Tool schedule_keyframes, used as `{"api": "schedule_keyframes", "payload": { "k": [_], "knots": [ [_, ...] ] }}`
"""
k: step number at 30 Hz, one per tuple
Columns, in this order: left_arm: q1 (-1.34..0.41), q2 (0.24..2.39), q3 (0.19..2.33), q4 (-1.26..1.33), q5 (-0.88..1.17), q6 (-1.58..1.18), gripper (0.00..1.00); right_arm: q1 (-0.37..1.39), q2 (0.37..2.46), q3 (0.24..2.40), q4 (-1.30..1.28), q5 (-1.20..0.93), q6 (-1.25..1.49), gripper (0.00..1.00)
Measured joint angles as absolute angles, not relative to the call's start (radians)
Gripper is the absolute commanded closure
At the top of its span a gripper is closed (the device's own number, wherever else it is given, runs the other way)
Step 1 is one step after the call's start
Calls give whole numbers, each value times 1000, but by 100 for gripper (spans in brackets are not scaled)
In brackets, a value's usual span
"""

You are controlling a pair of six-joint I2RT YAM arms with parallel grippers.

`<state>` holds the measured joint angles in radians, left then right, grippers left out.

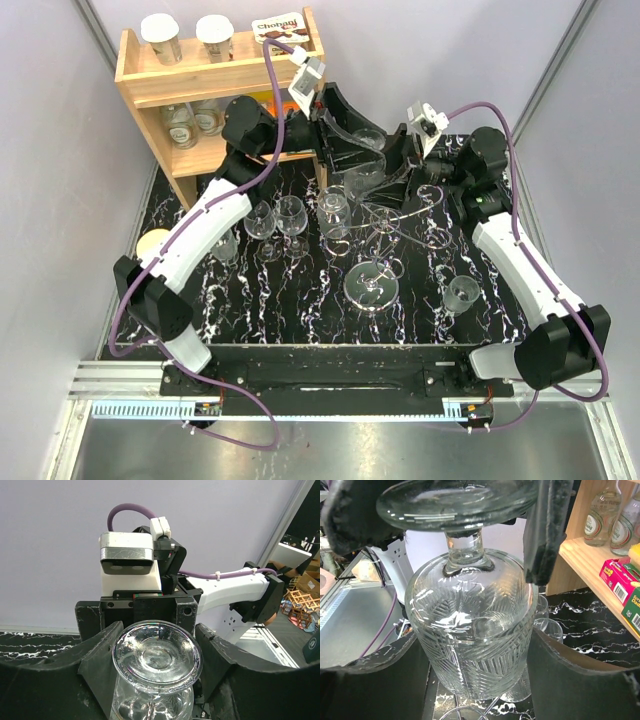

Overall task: Place the wine glass upside down on the wine glass rack
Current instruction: Turn the wine glass upside down at the wine rack.

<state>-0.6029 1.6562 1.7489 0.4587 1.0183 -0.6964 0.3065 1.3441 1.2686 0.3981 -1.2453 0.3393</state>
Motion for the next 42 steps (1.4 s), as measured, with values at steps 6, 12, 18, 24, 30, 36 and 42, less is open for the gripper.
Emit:
{"api": "schedule_keyframes", "payload": {
  "k": [6, 12, 18, 24, 30, 36, 42],
  "knots": [
    [-604, 1656, 1744, 432, 1025, -672, 69, 306, 1344, 1269, 353, -1247, 313, 95],
    [-599, 1650, 1719, 432, 1027, -663, 43, 290, 1335, 1269, 283, -1255, 283, 99],
    [-591, 1635, 1708, 424, 1036, -644, 1, 263, 1314, 1269, 204, -1247, 255, 100],
    [-589, 1621, 1708, 390, 1039, -621, 1, 255, 1305, 1272, 136, -1240, 213, 100],
    [-574, 1615, 1708, 367, 1038, -600, 1, 247, 1299, 1273, 99, -1237, 192, 100],
    [-497, 1587, 1704, 361, 1037, -596, 1, 217, 1295, 1307, 33, -1200, 165, 100],
    [-442, 1517, 1646, 348, 1032, -554, 1, 206, 1288, 1340, -43, -1176, 111, 100]
  ]
}}
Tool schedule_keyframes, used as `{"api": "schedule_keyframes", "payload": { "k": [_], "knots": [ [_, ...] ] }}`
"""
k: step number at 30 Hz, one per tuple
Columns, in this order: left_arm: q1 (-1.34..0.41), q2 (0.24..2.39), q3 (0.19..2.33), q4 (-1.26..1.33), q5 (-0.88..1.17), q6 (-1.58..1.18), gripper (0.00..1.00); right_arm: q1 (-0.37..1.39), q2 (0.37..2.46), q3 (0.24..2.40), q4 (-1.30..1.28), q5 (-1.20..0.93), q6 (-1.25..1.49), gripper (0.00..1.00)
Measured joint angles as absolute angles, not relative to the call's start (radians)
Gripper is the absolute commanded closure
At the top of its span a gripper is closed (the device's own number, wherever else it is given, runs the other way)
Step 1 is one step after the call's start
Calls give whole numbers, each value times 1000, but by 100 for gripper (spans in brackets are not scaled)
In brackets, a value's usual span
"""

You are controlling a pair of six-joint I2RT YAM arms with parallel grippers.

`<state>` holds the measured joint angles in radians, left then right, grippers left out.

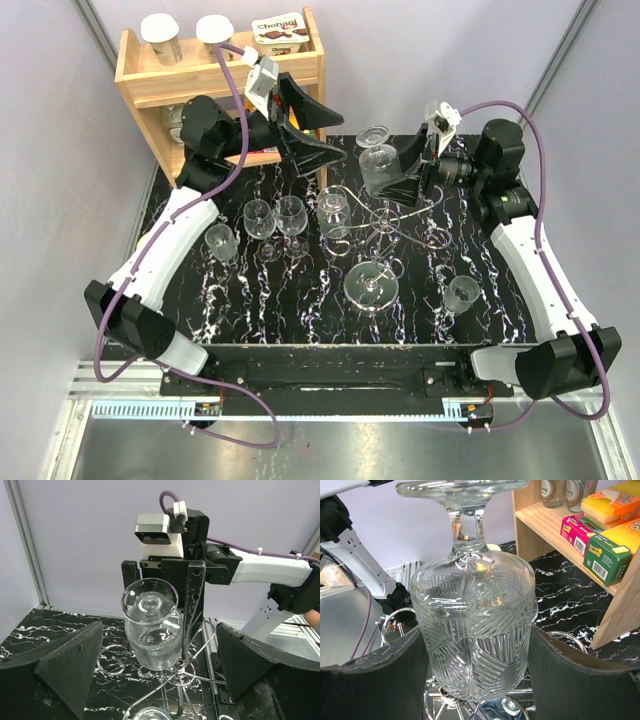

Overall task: Place the wine glass upside down on the wine glass rack
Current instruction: Turn the wine glass upside down at the wine rack.

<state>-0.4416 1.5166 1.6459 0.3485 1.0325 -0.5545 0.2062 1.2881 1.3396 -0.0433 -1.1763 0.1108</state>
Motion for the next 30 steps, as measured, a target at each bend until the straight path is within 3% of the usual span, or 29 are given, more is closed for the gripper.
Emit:
{"api": "schedule_keyframes", "payload": {
  "k": [12, 30],
  "knots": [
    [-453, 1486, 1551, 242, 1023, -410, 1, 184, 1240, 1346, -168, -1102, 2, 100],
    [-453, 1385, 1449, 128, 972, -242, 1, 146, 1182, 1330, -152, -828, -66, 100]
  ]
}}
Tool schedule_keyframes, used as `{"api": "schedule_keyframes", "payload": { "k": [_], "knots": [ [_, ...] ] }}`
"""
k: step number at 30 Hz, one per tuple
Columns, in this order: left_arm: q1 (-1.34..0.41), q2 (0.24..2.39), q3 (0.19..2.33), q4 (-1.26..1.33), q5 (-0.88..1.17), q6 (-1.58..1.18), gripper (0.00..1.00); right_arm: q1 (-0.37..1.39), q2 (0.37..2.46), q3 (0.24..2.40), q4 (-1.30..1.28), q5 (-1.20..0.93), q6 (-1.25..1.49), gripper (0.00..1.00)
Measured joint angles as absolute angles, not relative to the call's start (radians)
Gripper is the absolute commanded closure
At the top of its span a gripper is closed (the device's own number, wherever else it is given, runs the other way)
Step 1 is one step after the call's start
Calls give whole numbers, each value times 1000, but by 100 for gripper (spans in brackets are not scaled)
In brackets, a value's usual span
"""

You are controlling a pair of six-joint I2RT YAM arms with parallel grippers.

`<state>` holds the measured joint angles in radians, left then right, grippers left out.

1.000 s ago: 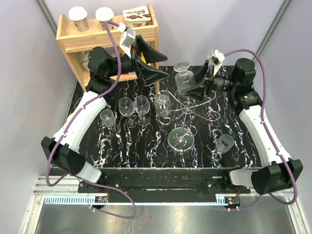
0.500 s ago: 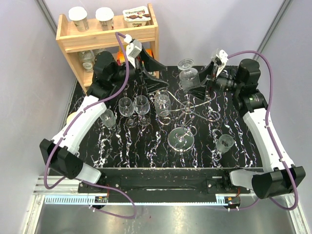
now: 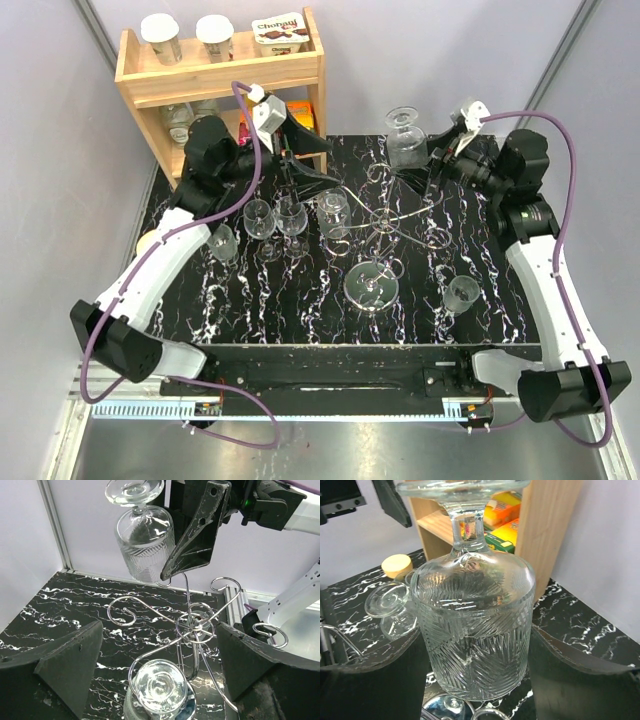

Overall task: Place the wine glass upside down on the wine glass rack
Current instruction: Turn the wine glass upside down at the wine rack.

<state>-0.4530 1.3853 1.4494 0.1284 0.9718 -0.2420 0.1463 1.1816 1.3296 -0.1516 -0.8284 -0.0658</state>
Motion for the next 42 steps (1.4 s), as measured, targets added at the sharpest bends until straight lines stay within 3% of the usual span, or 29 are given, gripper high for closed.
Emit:
{"api": "schedule_keyframes", "payload": {
  "k": [24, 32, 42],
  "knots": [
    [-453, 1243, 1332, 96, 932, -193, 1, 51, 1026, 1035, 80, -537, -110, 100],
    [-453, 1229, 1319, 96, 925, -176, 1, -53, 1022, 1014, 169, -524, -87, 100],
    [-453, 1229, 1317, 95, 917, -173, 1, -123, 950, 831, 267, -585, -42, 100]
  ]
}}
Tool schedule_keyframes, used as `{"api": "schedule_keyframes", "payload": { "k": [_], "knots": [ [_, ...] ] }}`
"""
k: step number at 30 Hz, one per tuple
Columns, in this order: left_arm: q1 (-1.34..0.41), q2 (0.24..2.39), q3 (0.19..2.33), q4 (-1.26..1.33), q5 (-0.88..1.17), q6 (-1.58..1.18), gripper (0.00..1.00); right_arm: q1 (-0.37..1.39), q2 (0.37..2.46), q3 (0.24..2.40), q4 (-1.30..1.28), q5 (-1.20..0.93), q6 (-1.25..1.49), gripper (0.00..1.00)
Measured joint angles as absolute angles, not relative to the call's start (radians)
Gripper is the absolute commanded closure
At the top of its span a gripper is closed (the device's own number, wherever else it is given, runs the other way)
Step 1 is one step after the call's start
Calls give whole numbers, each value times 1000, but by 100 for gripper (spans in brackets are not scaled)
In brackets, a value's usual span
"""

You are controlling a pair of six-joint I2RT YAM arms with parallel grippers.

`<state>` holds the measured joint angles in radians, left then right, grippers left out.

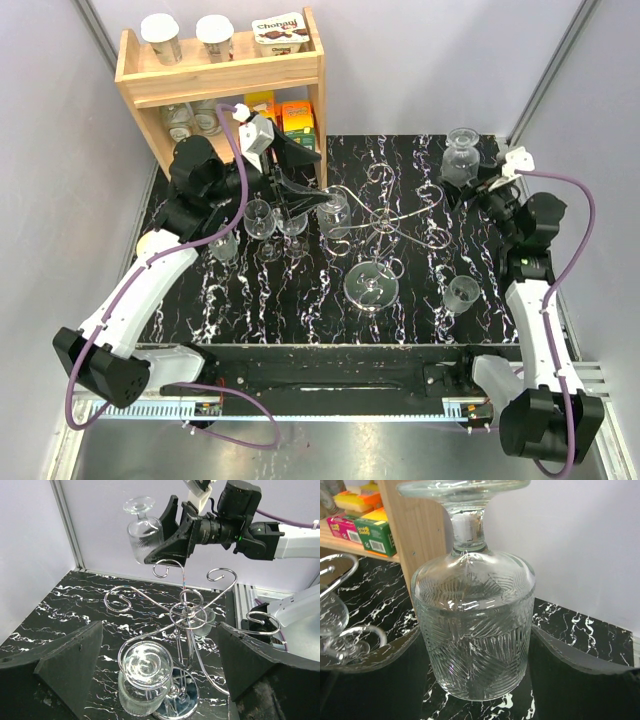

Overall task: Place the wine glass upside down on the wine glass rack
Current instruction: Turn the wine glass upside down at the wine rack.

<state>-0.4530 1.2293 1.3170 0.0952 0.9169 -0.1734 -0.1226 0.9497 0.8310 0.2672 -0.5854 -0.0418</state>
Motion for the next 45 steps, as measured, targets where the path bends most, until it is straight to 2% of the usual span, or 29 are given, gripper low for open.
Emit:
{"api": "schedule_keyframes", "payload": {
  "k": [17, 26, 45],
  "knots": [
    [-453, 1229, 1315, 52, 902, -149, 1, -125, 900, 466, 759, -702, 143, 100],
    [-459, 1216, 1293, 20, 886, -126, 1, -125, 904, 450, 801, -732, 156, 100],
    [-464, 1219, 1282, -7, 877, -94, 1, -125, 1053, 450, 939, -816, 154, 100]
  ]
}}
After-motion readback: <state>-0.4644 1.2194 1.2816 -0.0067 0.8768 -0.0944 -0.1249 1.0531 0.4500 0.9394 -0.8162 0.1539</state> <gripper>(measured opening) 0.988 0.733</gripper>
